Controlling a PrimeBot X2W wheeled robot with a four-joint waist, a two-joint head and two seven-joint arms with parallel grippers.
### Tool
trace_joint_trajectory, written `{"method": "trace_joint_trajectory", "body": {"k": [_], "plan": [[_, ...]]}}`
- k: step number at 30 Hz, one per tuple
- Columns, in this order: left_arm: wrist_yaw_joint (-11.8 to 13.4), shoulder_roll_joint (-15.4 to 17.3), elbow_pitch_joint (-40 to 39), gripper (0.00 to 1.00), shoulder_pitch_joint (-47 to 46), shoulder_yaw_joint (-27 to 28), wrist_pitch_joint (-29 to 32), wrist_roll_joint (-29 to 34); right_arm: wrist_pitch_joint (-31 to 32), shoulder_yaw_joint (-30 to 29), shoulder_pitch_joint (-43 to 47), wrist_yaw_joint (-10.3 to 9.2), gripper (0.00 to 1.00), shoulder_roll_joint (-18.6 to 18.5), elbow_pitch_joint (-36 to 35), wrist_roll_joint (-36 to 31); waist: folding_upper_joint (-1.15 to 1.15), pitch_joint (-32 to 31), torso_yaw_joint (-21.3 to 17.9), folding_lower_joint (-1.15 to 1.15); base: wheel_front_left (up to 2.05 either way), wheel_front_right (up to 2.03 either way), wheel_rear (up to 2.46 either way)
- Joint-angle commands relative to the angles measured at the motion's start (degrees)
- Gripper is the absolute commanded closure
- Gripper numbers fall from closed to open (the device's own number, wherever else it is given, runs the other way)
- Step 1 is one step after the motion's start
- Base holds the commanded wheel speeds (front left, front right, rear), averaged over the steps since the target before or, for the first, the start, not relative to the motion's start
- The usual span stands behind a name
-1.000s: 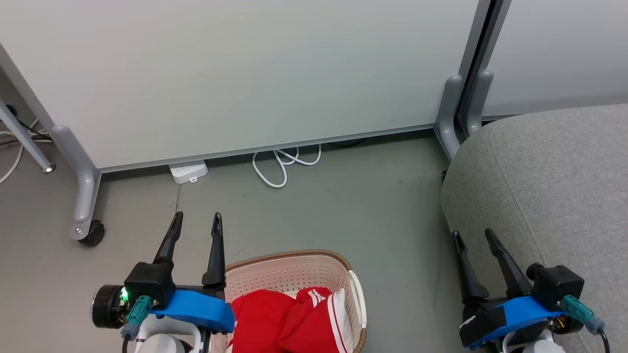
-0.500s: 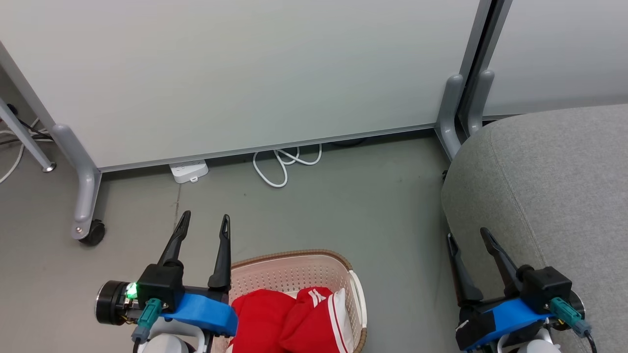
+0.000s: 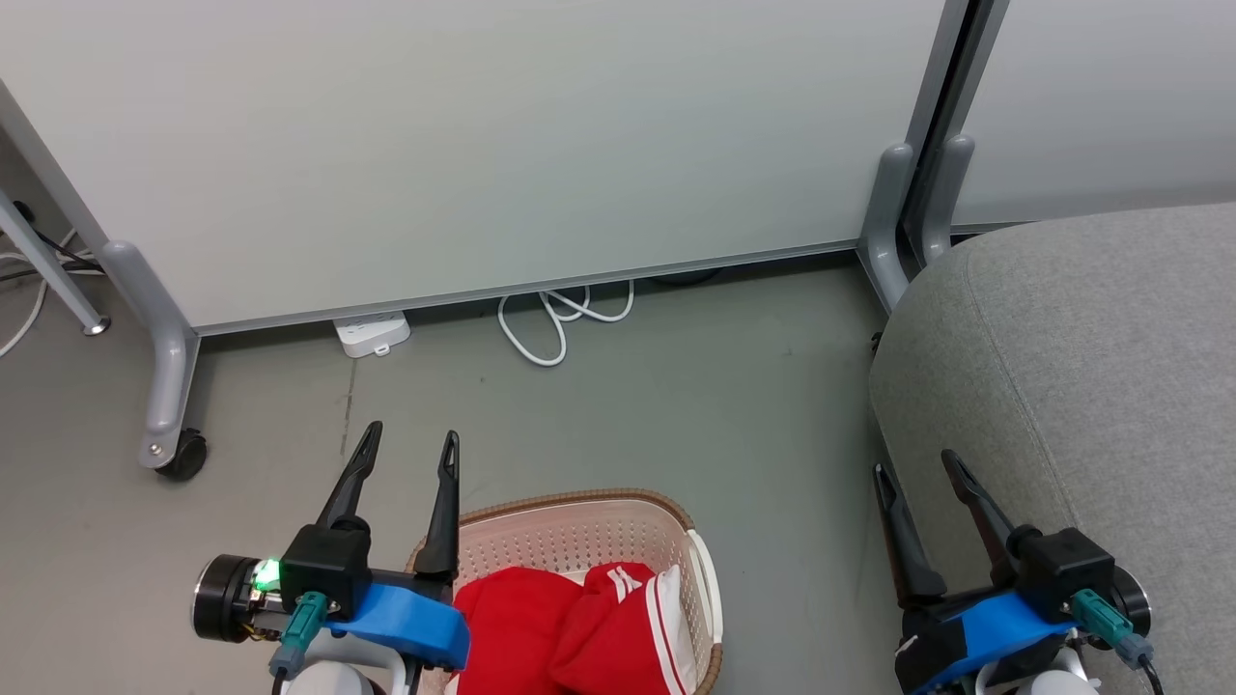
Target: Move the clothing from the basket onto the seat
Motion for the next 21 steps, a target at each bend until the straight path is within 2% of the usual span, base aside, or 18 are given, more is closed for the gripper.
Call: {"method": "trace_joint_trajectory", "body": {"k": [1,10,16,21], "plan": [[-0.3,0.0,0.1,0.00,0.0,0.3,-0.3,0.1,-0.3,0.0,-0.5,0.03,0.00,-0.3,0.2,0.2,0.00,0.0,0.0,0.00,0.00,0.00,0.00],[-0.8,-0.3,0.6,0.00,-0.6,0.2,-0.3,0.6,-0.3,0.0,-1.1,0.03,0.00,-0.3,0.4,0.3,0.00,0.6,-0.1,0.00,0.00,0.00,0.00],[-1.9,-0.2,2.9,0.00,-3.5,-2.1,-0.3,1.2,-0.3,0.4,-2.1,0.03,0.00,-0.3,0.2,0.4,0.00,2.4,-1.0,0.00,0.00,0.00,0.00],[-2.6,1.2,6.3,0.00,-7.3,-5.1,-0.3,1.5,-0.3,0.8,-3.7,0.03,0.00,-0.3,-0.7,0.7,0.00,5.2,-2.7,0.00,0.00,0.00,0.00]]}}
